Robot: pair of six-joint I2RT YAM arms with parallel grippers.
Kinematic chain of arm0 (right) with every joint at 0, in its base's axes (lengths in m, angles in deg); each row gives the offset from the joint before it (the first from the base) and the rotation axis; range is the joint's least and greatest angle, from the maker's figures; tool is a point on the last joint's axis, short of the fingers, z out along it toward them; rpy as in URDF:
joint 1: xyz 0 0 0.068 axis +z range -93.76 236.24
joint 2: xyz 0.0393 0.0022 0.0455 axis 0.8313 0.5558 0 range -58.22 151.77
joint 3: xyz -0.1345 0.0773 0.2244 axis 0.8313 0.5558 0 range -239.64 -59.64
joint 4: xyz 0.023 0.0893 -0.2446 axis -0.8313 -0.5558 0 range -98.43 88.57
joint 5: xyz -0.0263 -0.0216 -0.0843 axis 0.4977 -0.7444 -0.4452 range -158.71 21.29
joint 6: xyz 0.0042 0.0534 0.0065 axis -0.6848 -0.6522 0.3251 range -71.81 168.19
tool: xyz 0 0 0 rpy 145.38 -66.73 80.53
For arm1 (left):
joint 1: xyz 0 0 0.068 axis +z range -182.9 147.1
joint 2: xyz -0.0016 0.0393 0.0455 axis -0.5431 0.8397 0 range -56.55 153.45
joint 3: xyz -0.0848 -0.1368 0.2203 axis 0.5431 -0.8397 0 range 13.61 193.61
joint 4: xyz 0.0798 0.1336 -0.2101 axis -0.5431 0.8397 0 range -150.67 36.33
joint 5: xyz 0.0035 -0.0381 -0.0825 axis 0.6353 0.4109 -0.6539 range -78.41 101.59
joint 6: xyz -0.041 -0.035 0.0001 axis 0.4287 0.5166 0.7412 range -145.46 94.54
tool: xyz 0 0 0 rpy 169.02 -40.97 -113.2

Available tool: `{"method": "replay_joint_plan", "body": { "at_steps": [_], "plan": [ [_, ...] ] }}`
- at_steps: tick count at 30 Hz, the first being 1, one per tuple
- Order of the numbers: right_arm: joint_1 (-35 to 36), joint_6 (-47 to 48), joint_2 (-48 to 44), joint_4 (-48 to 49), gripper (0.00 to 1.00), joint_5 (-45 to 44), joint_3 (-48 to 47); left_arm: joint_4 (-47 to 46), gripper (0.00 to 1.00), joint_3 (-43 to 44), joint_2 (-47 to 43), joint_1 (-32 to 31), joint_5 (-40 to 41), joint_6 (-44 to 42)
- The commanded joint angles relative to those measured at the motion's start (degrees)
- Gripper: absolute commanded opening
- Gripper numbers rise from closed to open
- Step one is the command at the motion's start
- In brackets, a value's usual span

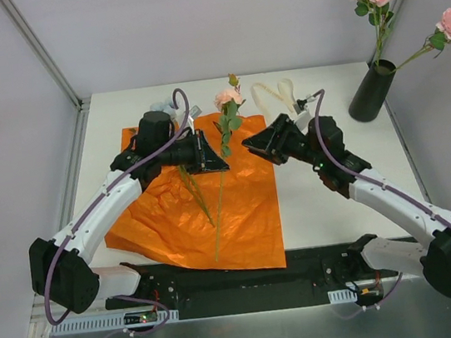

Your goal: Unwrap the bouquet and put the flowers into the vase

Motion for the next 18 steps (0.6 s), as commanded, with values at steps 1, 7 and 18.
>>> {"method": "replay_joint_plan", "body": {
  "at_steps": [1,7,18],
  "plan": [
    [1.9,-1.1,3.1,6.9,0.54,-2.9,-3.1,-3.4,0.0,2.6,-0.1,-0.6,-5.2,-1.7],
    [3.5,-1.7,6.2,13.8,0.52,-2.0,-2.9,-3.7,0.0,1.9,-0.6,-1.1,-5.9,-1.6],
    [6.9,-2.4,10.6,19.1,0.37,-2.4,-3.9,-4.8,0.0,0.3,-1.1,-1.5,-5.5,-0.5]
  ]
}}
